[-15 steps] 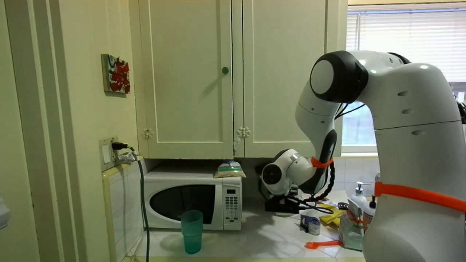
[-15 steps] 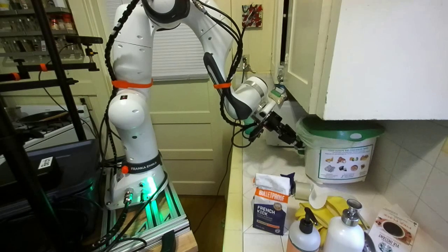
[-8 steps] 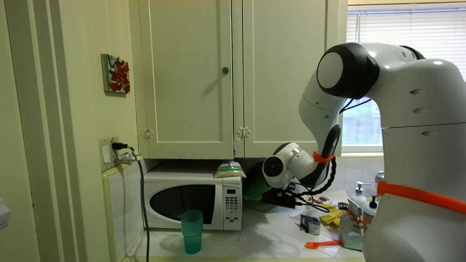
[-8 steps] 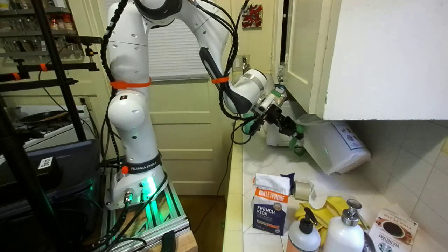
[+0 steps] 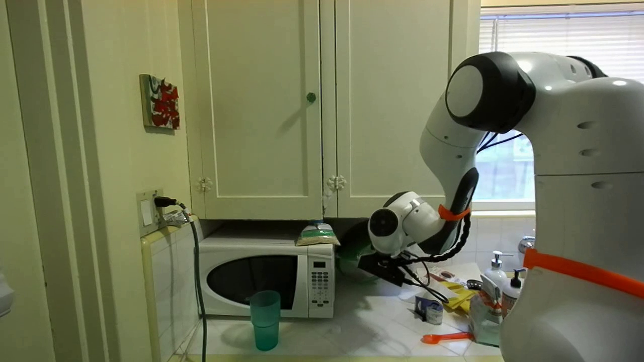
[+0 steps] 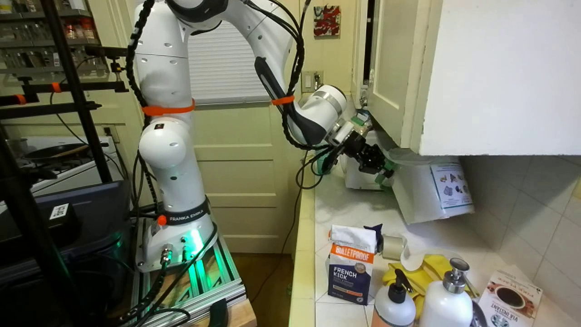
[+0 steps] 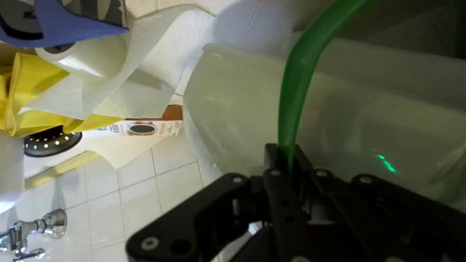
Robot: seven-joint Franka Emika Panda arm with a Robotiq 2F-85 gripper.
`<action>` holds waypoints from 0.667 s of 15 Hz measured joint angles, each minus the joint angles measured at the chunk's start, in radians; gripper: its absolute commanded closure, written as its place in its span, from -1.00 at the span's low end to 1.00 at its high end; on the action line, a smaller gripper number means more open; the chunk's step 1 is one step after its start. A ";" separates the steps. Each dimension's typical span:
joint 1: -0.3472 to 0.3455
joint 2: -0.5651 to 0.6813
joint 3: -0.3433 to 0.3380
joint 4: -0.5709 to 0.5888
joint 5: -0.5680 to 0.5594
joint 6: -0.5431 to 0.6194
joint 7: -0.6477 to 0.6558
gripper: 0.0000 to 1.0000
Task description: Move the tape and orange spoon to the right then move the bin forwards.
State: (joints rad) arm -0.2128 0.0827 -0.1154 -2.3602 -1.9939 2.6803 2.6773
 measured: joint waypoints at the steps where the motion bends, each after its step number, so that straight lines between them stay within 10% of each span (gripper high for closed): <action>1: -0.003 -0.006 -0.001 0.000 0.000 0.014 0.025 0.95; 10: -0.036 -0.059 -0.010 -0.023 0.164 0.163 0.035 0.95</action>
State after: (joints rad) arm -0.2491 0.0236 -0.1255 -2.3834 -1.8298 2.8433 2.7118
